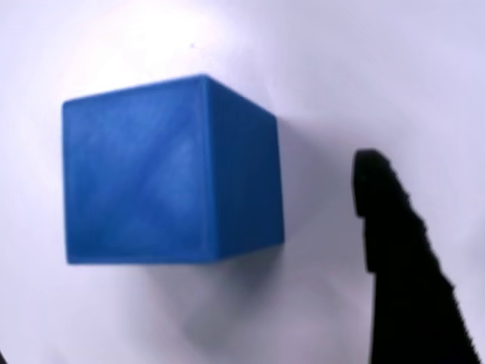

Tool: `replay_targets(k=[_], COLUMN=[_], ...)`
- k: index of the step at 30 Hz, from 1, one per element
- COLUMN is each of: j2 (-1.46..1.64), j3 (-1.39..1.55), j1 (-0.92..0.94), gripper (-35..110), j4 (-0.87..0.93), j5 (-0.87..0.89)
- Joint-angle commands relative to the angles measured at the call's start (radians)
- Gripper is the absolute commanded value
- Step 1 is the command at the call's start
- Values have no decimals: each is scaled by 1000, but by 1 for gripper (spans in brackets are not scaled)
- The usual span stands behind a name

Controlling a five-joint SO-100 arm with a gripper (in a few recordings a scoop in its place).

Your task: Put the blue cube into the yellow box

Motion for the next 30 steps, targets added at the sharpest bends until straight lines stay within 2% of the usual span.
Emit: replay_targets(k=[1,21,30], j2=[14,-184,-196], j3=[-186,-356,-373], j1=[-11,-35,-49], gripper=[58,46,29], j4=[-37,-71,-72], j5=[-8,-9,-12])
